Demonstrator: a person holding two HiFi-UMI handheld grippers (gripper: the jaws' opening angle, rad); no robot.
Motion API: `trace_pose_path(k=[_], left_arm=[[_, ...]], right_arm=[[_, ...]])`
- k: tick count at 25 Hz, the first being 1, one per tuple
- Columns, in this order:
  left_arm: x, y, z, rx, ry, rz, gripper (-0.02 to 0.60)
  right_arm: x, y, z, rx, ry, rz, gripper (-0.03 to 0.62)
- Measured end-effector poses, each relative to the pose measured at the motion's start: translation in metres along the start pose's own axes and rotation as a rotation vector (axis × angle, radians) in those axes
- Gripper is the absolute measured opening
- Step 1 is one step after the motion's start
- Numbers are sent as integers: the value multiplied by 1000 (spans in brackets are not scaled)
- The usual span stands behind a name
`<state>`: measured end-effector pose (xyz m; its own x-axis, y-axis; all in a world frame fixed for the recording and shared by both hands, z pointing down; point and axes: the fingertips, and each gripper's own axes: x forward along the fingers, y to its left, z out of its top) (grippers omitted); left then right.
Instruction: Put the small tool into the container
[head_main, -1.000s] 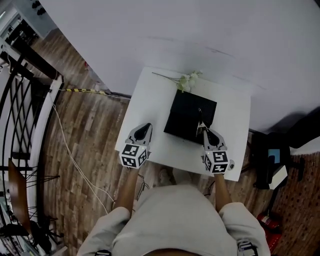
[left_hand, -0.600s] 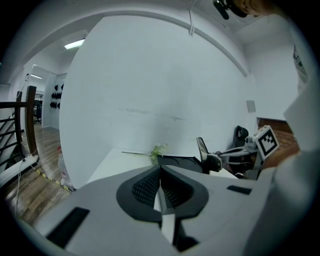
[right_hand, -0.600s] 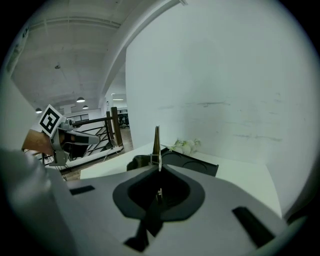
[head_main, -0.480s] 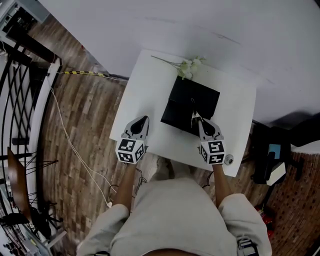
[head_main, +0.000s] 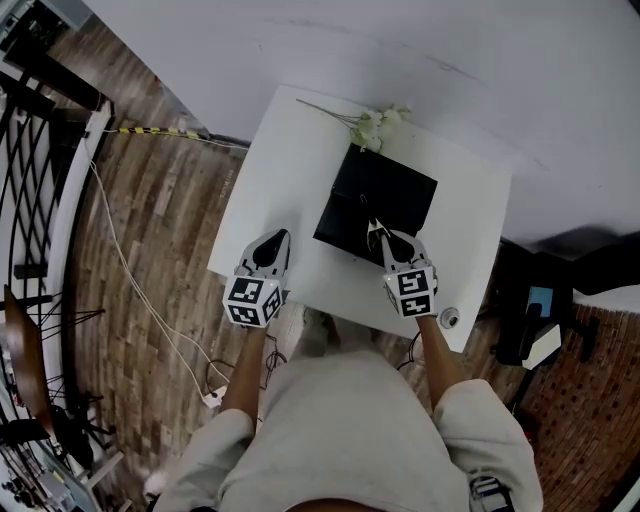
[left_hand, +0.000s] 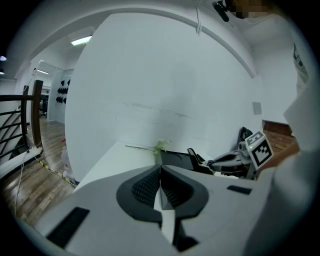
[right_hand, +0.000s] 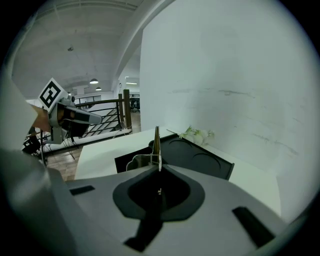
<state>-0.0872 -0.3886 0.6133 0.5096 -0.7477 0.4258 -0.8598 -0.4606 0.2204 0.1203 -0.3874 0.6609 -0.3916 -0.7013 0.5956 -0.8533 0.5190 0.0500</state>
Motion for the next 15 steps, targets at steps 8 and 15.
trace_pose_path(k=[8, 15], left_arm=[[-5, 8, -2, -16, -4, 17, 11], [-12, 15, -4, -24, -10, 24, 11]], right_arm=[[20, 8, 4, -148, 55, 8, 3], [30, 22, 4, -347, 116, -20, 3]])
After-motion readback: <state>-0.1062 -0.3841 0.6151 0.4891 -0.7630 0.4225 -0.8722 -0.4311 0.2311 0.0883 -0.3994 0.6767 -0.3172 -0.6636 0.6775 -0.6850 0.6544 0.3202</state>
